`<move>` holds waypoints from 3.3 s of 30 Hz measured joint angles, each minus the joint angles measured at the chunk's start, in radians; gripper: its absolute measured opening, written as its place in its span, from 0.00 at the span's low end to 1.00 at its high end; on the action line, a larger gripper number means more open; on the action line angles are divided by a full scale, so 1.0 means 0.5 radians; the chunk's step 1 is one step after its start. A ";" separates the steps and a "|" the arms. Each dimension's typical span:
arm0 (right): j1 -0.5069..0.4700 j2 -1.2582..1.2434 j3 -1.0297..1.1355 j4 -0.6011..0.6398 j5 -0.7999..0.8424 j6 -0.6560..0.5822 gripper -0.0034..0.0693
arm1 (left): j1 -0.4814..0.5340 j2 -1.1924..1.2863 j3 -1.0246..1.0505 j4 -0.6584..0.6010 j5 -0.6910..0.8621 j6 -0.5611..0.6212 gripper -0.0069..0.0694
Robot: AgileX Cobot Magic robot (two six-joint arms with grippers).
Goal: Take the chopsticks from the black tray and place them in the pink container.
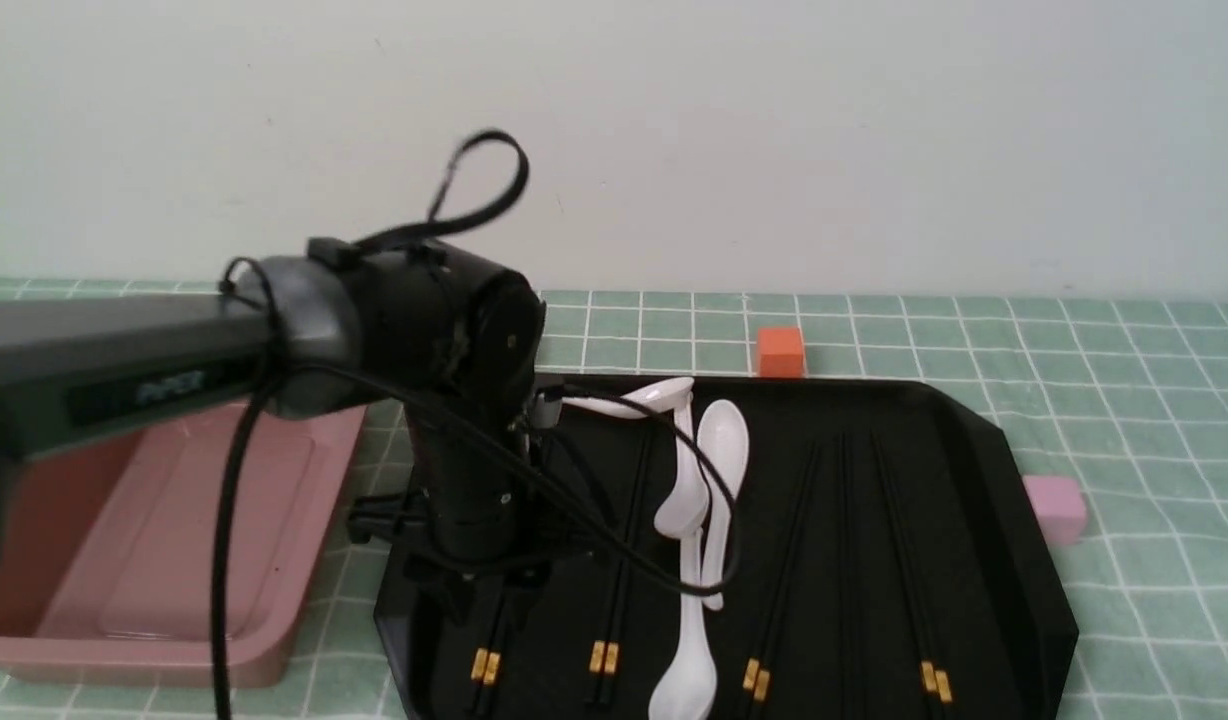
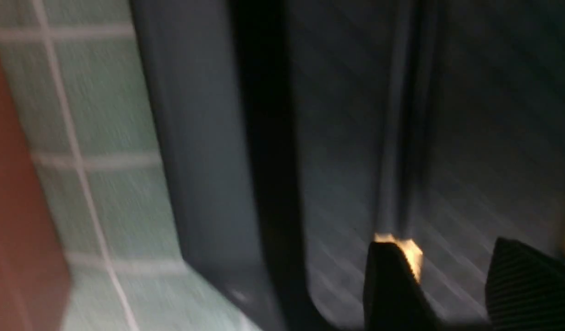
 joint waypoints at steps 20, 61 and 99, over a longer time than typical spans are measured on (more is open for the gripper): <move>0.000 0.000 0.000 0.000 0.000 0.000 0.38 | 0.002 0.206 -0.045 0.000 -0.195 0.000 0.27; 0.000 0.000 0.000 0.000 0.000 0.000 0.38 | 1.271 -0.318 0.246 0.073 -0.278 0.507 0.25; 0.000 0.000 0.000 0.000 0.000 -0.002 0.38 | 1.271 -1.500 0.549 -0.520 0.221 0.858 0.07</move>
